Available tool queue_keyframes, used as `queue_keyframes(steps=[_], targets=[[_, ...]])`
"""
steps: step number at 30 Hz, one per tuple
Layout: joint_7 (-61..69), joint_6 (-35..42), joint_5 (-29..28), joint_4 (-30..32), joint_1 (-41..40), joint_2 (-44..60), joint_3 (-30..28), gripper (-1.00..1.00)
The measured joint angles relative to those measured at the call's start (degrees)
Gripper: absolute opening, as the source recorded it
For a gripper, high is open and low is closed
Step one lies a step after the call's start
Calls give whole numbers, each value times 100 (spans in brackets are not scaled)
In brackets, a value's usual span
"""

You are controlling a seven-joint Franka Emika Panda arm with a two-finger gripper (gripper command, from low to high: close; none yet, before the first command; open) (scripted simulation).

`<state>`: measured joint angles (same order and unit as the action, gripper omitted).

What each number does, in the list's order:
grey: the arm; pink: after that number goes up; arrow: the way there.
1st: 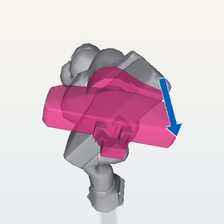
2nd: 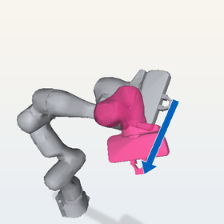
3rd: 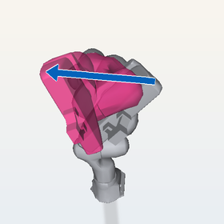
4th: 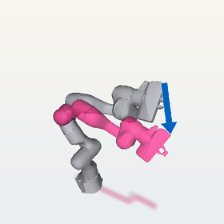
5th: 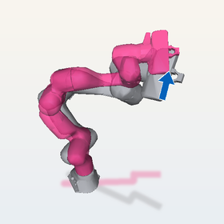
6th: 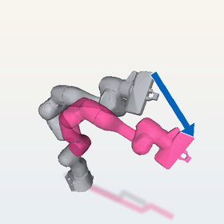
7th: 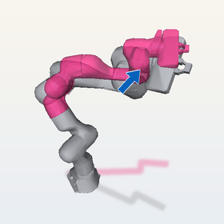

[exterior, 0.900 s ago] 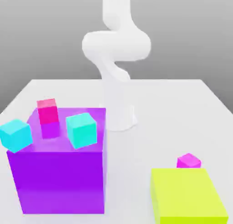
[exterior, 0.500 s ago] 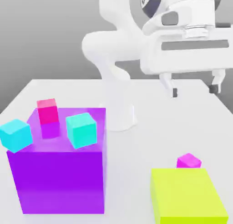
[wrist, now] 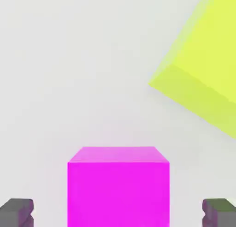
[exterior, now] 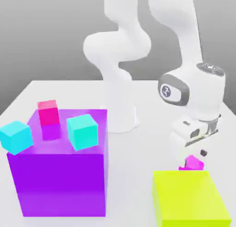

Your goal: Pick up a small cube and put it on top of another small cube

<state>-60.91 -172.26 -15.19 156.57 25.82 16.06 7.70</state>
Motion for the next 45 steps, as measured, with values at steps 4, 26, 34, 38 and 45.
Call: queue_keyframes(steps=[4,26,34,38,45], targets=[[-58,-87,-72,-21,94,103,-108,-100],[1904,3658,460,-753,-1590,-2735,-216,-100],[3149,5422,210,-1206,-2772,-4069,-1484,-100],[3860,6050,230,-1238,-3365,-4771,-2280,-100],[4175,4926,350,-389,-3585,-4662,-2773,100]])
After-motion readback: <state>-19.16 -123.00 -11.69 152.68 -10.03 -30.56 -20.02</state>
